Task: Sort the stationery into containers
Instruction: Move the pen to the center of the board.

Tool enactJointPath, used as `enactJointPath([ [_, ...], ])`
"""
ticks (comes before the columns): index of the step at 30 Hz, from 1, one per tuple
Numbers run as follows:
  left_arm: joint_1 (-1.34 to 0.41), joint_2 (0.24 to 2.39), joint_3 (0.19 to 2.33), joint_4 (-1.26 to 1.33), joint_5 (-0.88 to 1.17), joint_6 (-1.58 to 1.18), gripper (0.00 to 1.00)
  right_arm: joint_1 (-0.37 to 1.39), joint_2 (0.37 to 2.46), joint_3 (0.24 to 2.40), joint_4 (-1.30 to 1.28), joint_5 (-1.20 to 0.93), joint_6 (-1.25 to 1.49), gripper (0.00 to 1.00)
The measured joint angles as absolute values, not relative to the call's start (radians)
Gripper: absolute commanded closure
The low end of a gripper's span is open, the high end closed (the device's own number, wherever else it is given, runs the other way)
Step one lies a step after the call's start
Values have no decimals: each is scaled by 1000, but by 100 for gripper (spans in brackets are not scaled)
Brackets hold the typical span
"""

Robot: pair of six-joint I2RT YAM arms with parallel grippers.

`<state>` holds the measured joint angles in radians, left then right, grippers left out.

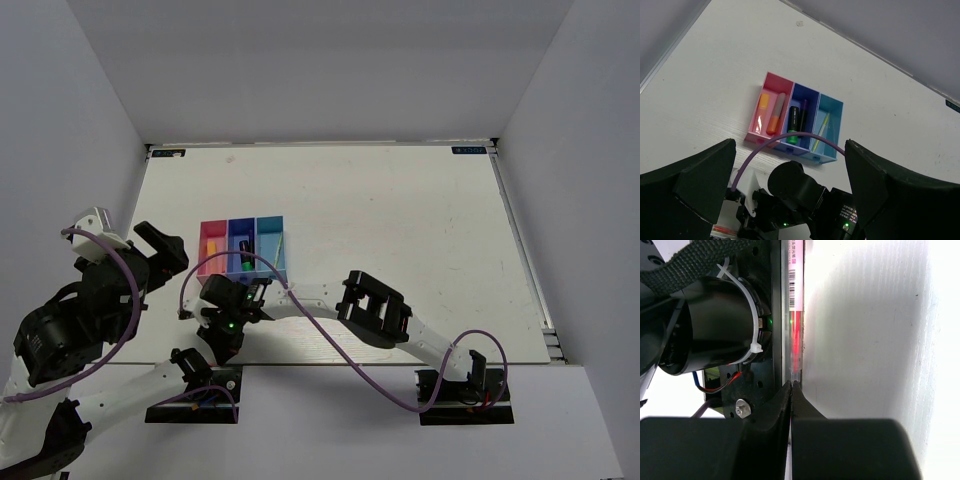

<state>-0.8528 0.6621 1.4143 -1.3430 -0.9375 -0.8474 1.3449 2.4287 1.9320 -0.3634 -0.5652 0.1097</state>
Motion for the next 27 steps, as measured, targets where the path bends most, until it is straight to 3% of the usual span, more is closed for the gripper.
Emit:
enactJointPath([
  [27, -853, 662, 1414, -1343, -938, -849, 0, 1339, 2428, 1898, -327, -587, 117, 100],
])
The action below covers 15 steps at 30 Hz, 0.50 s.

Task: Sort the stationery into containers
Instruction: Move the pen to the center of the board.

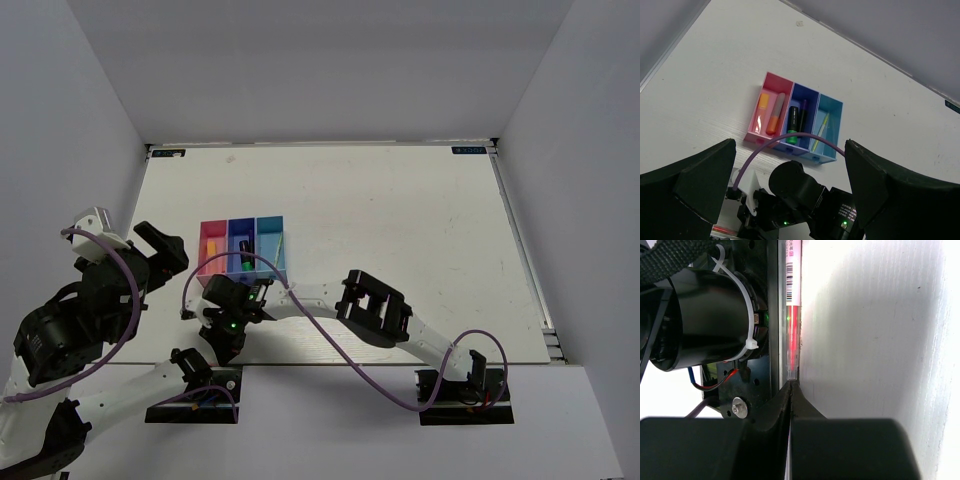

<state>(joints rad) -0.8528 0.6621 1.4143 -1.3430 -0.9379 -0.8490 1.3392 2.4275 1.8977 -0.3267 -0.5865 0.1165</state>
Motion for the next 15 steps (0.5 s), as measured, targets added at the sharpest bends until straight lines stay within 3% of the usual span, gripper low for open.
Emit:
enactJointPath([
  [15, -853, 662, 1414, -1343, -938, -855, 0, 1343, 2446, 1955, -394, -571, 116, 100],
])
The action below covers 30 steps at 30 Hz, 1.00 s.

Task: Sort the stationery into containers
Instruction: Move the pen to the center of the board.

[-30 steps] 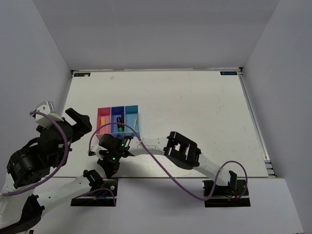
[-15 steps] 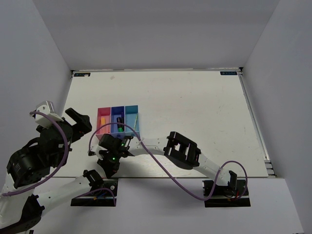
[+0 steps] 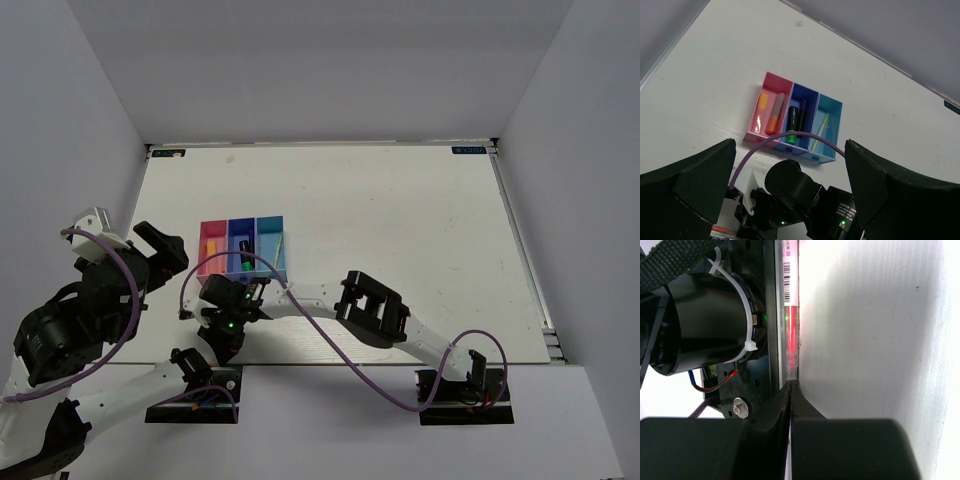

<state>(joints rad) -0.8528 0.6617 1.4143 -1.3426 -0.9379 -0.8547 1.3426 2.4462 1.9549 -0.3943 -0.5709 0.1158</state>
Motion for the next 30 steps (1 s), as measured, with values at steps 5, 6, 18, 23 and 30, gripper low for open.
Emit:
enactJointPath([
  [5, -853, 662, 1414, -1343, -938, -855, 0, 1342, 2450, 1974, -416, -562, 116, 100],
  [6, -853, 662, 1414, -1343, -938, -855, 0, 1342, 2450, 1977, -419, -561, 116, 100],
  [18, -853, 662, 1403, -1343, -937, -855, 0, 1330, 2459, 2013, -454, -554, 124, 100],
  [23, -853, 662, 1401, -1343, -937, -856, 0, 1317, 2461, 2027, -461, -543, 124, 100],
  [30, -853, 663, 1399, -1343, -937, -859, 0, 1300, 2461, 2042, -460, -523, 124, 100],
])
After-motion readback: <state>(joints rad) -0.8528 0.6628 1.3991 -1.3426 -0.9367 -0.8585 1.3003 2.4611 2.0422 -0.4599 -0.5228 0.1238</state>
